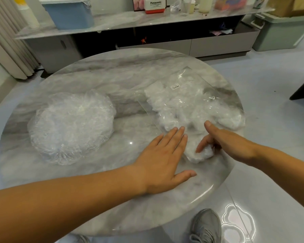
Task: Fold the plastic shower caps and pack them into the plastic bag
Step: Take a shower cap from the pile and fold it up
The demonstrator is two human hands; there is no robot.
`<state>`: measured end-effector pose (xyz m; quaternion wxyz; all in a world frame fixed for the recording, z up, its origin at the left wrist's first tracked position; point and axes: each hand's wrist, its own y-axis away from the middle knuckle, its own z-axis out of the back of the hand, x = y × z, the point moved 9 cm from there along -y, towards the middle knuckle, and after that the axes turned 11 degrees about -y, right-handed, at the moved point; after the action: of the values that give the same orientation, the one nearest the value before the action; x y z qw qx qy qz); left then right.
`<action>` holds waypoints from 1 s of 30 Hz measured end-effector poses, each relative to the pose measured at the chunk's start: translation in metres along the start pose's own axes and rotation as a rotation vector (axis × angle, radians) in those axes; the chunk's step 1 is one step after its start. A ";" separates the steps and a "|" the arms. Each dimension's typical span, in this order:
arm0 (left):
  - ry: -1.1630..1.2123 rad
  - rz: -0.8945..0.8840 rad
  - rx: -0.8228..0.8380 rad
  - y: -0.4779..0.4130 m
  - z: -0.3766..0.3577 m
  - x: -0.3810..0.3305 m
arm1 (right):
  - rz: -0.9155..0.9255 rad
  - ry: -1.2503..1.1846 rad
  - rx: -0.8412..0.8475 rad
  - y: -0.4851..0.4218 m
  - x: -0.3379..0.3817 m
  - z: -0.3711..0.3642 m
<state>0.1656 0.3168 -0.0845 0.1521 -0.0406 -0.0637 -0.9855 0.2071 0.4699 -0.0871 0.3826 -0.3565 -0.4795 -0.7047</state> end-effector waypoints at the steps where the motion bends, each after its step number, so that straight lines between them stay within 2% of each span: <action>1: 0.019 -0.011 0.011 0.001 0.000 0.000 | 0.000 -0.069 -0.022 -0.003 0.001 -0.001; 3: 0.052 -0.050 0.043 0.003 -0.001 0.000 | -0.033 -0.284 -0.070 -0.009 -0.002 -0.004; 7: 0.089 -0.106 0.059 0.005 0.000 0.005 | -0.169 -0.781 -0.052 -0.011 -0.005 -0.024; 10: 0.110 -0.114 0.066 0.006 0.001 0.006 | -0.164 -1.002 -0.150 -0.004 -0.003 -0.029; 14: 0.108 -0.123 0.041 0.008 0.002 0.007 | -0.167 -1.106 -0.242 0.006 -0.010 -0.032; 23: 0.127 -0.140 0.016 0.012 0.007 0.005 | -0.161 -1.244 -0.104 -0.011 0.010 -0.056; 30: 0.089 -0.092 0.074 0.015 -0.001 0.016 | -0.119 -1.274 -0.222 0.001 0.003 -0.044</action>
<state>0.1555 0.2975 -0.0826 0.1107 0.0118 -0.0953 -0.9892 0.2005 0.4270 -0.0966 -0.0555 -0.7148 -0.5559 -0.4206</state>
